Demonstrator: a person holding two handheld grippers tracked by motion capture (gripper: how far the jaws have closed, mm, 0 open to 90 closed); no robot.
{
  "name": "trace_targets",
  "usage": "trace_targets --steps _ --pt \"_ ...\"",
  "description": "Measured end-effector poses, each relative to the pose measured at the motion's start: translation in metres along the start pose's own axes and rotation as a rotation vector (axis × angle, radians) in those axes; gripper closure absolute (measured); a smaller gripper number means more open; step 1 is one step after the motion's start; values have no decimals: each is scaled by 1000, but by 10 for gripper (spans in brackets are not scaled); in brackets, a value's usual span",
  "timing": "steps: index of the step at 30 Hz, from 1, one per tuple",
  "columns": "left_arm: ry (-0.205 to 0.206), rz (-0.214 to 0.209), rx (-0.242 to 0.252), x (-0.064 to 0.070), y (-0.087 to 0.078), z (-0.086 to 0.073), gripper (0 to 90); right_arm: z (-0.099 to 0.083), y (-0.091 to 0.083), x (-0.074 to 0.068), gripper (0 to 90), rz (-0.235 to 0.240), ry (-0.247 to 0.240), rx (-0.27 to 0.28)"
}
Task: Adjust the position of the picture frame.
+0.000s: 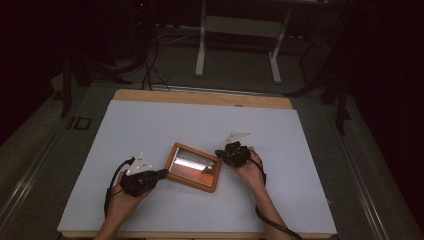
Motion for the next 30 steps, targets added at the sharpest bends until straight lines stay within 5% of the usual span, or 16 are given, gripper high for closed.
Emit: trace_targets --steps 6,10,23,30 --pt "81 6 -77 12 12 -12 900 1 8 4 898 11 15 -8" --pt "94 2 -85 14 14 -13 899 -1 8 6 898 26 34 -17" --pt "36 85 -109 -8 28 -9 898 -19 -2 -11 899 49 -1 -59" --pt "27 111 -140 -13 43 -7 899 -34 -14 -37 898 39 -43 -100"
Point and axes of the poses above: each handheld gripper's, and its own axes: y roughly forward along the jaws, z roughly out of its top, x roughly to its right, the point moved 7 cm from there along y, roughly forward along the jaws, and after that the axes turned 11 degrees about z, right-handed, at the moved point
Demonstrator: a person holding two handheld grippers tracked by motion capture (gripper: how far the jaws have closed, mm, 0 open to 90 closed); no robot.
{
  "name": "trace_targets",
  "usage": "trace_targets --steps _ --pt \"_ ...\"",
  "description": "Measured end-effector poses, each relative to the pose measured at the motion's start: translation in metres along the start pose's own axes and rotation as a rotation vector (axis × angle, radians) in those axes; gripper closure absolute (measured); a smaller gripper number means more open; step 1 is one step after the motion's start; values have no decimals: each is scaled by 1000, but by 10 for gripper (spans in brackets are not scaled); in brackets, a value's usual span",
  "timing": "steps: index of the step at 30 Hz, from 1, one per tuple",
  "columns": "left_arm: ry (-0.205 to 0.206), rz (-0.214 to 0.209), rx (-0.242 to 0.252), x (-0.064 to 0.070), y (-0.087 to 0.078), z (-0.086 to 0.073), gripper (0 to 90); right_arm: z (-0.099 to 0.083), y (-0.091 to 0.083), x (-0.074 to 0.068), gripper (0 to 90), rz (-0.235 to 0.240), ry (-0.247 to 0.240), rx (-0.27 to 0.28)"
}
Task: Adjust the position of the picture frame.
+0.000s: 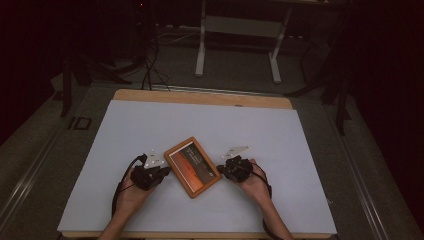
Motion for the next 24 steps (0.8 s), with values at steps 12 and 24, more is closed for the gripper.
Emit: trace_targets --steps 12,24 --pt "-34 12 3 -8 16 11 899 -11 -11 -18 899 31 -3 10" --pt "-60 46 10 -24 26 21 899 -15 1 -24 898 74 -14 -22"
Point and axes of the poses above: each handheld gripper's, and its own axes: y roughly forward along the jaws, z roughly out of its top, x roughly to its right, the point moved 7 cm from there along y, roughly forward along the jaws, and after that the axes turned 11 degrees about z, right-handed, at the moved point
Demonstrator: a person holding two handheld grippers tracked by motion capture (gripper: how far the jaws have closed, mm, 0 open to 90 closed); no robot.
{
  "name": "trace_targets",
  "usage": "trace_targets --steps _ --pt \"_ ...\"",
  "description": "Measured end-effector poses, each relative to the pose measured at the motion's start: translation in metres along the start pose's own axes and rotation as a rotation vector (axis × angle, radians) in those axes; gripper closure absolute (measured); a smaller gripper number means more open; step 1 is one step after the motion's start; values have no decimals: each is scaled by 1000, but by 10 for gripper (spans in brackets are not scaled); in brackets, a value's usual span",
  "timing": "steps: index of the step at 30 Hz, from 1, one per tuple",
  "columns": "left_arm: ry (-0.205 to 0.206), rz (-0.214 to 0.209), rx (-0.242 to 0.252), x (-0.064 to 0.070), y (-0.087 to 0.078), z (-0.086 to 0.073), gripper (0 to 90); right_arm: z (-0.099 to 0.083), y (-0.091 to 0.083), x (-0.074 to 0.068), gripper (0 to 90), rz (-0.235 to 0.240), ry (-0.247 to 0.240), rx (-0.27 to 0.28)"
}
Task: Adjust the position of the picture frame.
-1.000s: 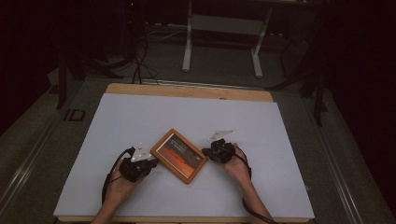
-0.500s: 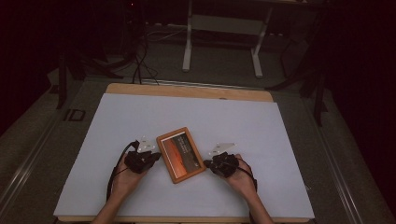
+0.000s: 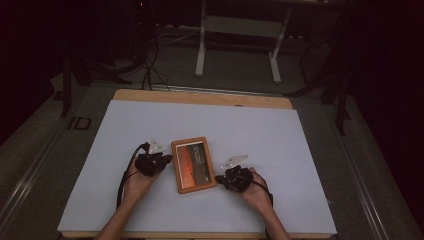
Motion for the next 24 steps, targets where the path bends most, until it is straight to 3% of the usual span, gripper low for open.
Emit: trace_targets --steps 7,17,24 --pt "18 -10 1 5 4 2 900 1 5 -23 898 33 -68 -52" --pt "24 -6 -10 6 2 -1 900 -1 6 -28 898 89 -76 -45" --pt "2 -23 -22 7 0 -4 899 0 6 -26 869 100 -67 -31"
Point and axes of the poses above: each handheld gripper's, and its own axes: y roughly forward along the jaws, z roughly out of its top, x roughly to its right, the point moved 7 cm from there along y, roughly forward along the jaws, and after that the axes turned 11 degrees about z, right-handed, at the moved point
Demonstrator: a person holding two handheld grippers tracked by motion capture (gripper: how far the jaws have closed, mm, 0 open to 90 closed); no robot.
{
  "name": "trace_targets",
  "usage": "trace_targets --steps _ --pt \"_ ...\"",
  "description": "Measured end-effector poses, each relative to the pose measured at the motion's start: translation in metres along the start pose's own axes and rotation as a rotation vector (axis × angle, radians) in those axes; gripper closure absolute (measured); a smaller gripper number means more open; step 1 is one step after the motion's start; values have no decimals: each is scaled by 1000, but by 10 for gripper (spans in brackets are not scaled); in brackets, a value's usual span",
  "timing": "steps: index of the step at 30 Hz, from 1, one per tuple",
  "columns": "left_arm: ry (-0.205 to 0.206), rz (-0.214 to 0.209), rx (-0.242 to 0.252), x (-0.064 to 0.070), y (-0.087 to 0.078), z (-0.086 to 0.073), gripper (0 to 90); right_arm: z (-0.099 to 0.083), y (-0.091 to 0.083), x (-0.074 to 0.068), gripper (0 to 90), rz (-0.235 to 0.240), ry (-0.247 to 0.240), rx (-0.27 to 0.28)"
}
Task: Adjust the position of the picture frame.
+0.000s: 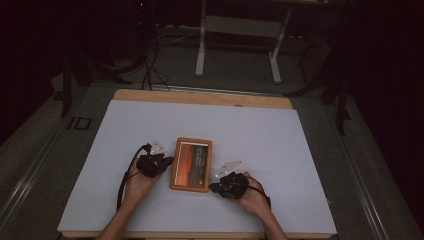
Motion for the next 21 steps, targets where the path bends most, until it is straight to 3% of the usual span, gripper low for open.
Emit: trace_targets --steps 5,8,13,16,21 --pt "-1 -4 -32 6 -5 -7 899 0 0 2 862 -5 0 3" --pt "26 -24 -69 17 -15 -20 899 -1 -3 5 857 -21 9 5" --pt "64 -51 -94 31 -19 -26 899 -4 -9 11 856 -52 26 7" --pt "55 -65 -86 30 -19 -25 897 -4 -13 13 855 -52 35 26" --pt "17 -36 -67 21 -17 -23 887 -4 -17 15 852 -57 32 38"
Point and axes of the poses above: each handheld gripper's, and its own axes: y roughly forward along the jaws, z roughly out of its top, x roughly to its right, the point moved 7 cm from there along y, roughly forward along the jaws, and after that the axes turned 11 degrees about z, right-handed, at the moved point
